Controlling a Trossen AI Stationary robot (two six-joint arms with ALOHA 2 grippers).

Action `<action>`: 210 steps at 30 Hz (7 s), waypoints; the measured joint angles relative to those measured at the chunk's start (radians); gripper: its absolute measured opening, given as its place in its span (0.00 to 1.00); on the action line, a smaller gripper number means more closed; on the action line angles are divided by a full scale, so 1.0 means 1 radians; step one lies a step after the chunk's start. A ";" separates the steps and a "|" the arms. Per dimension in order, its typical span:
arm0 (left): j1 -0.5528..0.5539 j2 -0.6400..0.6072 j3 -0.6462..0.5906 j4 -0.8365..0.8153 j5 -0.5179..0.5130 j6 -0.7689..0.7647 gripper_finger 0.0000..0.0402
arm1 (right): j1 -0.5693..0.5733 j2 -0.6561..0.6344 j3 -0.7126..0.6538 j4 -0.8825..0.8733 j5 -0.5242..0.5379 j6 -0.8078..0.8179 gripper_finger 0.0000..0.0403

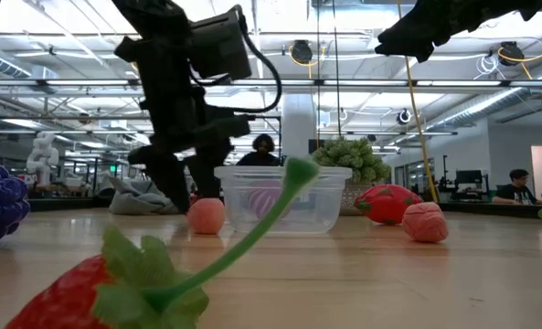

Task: Pick and placing Produce into tupperware
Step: Put the top left strawberry into the transparent bin, then put the grape into the transparent bin

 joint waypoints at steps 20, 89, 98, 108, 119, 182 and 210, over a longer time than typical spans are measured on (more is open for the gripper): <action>0.004 0.014 -0.001 0.008 0.004 0.079 0.67 | 0.000 0.000 0.000 0.001 0.000 0.001 0.45; 0.004 -0.059 0.005 -0.027 -0.006 0.178 0.38 | 0.000 0.000 0.000 0.001 0.000 0.004 0.45; 0.004 -0.246 0.005 -0.149 -0.024 0.176 0.38 | 0.000 0.000 0.000 0.001 0.000 0.003 0.45; -0.098 -0.308 0.041 0.095 -0.004 0.283 0.38 | 0.000 0.000 0.000 0.011 0.000 0.001 0.45; -0.176 -0.044 0.460 -0.194 -0.039 0.426 0.38 | 0.000 0.000 0.000 0.016 0.000 -0.002 0.45; -0.112 0.321 0.597 -0.305 0.027 0.441 0.40 | 0.000 -0.003 0.000 -0.060 0.000 0.002 0.45; -0.104 0.237 0.597 -0.348 0.021 0.480 0.55 | 0.000 -0.003 0.000 -0.060 0.000 0.003 0.45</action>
